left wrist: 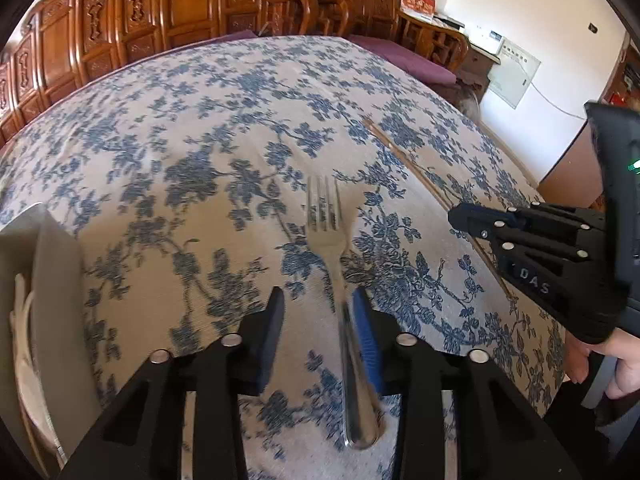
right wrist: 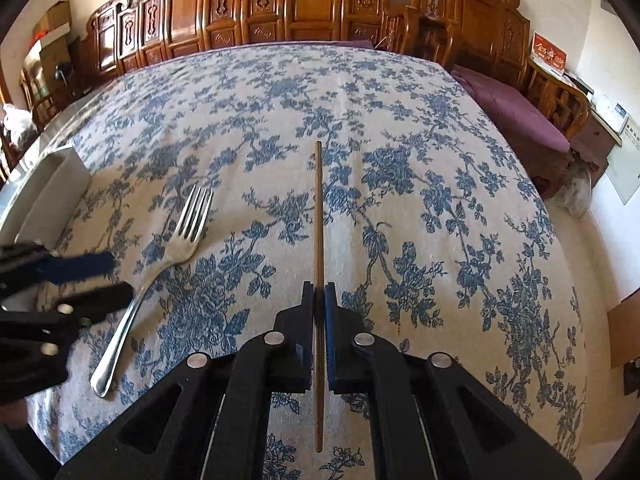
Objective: Organize utensils
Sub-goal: 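Grasp a wooden chopstick with the right tool while the left tool grasps a steel fork, then carry the steel fork into the tray and open the left tool while the right tool holds the chopstick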
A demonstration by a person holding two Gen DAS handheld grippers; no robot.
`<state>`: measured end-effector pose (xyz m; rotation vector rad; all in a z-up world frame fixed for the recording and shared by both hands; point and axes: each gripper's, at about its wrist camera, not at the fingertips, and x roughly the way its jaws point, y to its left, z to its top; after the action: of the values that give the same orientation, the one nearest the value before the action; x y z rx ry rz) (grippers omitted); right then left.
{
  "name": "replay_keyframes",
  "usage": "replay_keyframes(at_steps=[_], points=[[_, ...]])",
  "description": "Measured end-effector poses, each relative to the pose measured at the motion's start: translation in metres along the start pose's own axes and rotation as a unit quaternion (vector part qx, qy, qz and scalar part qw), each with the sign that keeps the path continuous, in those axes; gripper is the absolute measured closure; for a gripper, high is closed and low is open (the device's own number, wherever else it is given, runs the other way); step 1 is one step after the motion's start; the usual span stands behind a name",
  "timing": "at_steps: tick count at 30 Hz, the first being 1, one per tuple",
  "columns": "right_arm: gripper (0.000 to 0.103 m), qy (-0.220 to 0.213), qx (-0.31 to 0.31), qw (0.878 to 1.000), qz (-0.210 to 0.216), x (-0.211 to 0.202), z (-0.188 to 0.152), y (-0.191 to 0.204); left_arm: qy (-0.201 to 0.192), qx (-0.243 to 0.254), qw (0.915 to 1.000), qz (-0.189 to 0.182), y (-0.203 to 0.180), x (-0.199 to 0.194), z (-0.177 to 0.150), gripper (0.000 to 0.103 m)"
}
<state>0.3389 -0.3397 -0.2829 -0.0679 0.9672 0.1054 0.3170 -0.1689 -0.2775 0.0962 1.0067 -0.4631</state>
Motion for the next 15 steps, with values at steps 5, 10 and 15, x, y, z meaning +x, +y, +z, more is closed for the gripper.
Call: replay_keyframes(at_steps=[5, 10, 15], points=[[0.097, -0.002, 0.005, 1.000, 0.006, 0.000, 0.001, -0.001, 0.008, 0.003, 1.0000, 0.000, -0.005, 0.011, 0.002, 0.081], [0.097, -0.005, 0.010, 1.000, 0.012, -0.001, 0.002, -0.001, 0.009, 0.009, 0.9999, 0.009, -0.009, 0.016, 0.006, 0.084], [0.097, -0.007, 0.010, 1.000, 0.015, -0.002, 0.002, 0.001, 0.016, 0.020, 0.9996, 0.015, -0.012, 0.018, 0.007, 0.091]])
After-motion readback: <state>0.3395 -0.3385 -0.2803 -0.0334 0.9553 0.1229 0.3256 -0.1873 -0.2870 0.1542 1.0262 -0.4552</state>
